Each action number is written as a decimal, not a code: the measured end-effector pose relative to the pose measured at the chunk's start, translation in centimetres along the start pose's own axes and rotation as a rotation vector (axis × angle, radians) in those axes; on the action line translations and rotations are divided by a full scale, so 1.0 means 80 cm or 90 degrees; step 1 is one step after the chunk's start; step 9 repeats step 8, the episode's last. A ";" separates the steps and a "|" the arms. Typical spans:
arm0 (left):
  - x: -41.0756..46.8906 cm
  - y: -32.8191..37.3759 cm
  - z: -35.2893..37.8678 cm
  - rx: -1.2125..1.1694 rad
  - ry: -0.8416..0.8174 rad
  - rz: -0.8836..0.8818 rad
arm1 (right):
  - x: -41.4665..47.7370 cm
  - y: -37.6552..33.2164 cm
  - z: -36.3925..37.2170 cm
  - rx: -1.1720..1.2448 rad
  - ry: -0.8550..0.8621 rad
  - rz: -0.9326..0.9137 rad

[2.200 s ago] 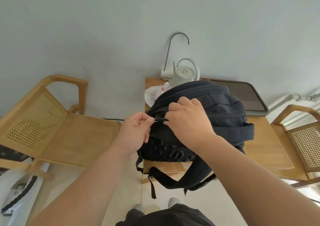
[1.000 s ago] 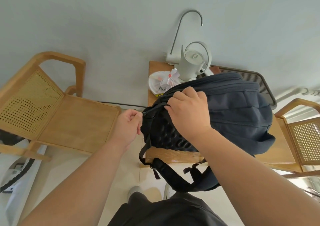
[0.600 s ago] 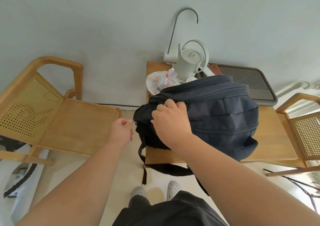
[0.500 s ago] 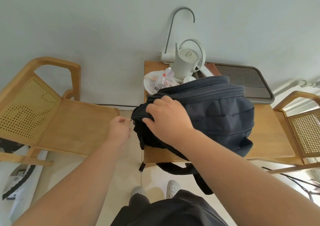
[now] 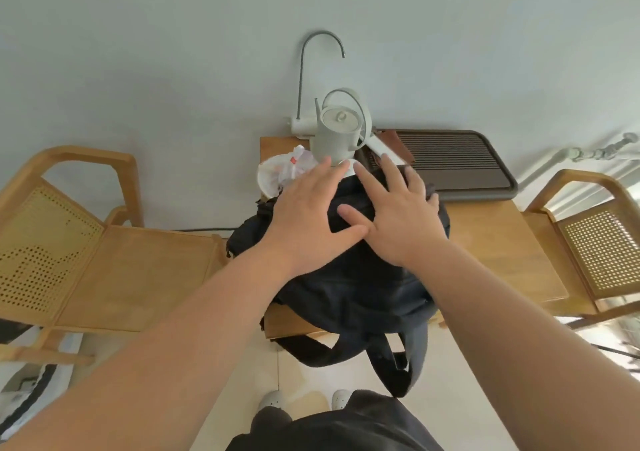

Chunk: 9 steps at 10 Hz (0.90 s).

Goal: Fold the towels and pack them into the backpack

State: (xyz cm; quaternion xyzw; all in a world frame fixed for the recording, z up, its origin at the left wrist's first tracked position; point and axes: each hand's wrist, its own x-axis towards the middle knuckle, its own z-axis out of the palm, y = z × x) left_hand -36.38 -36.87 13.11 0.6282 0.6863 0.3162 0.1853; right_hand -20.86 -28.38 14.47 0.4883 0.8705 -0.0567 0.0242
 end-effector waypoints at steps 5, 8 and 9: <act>-0.036 -0.012 0.098 0.345 -0.196 -0.120 | -0.055 0.069 0.070 0.023 -0.166 -0.130; 0.021 0.088 0.013 0.200 0.006 -0.154 | -0.007 0.112 -0.091 -0.018 0.003 -0.174; 0.021 0.088 0.013 0.200 0.006 -0.154 | -0.007 0.112 -0.091 -0.018 0.003 -0.174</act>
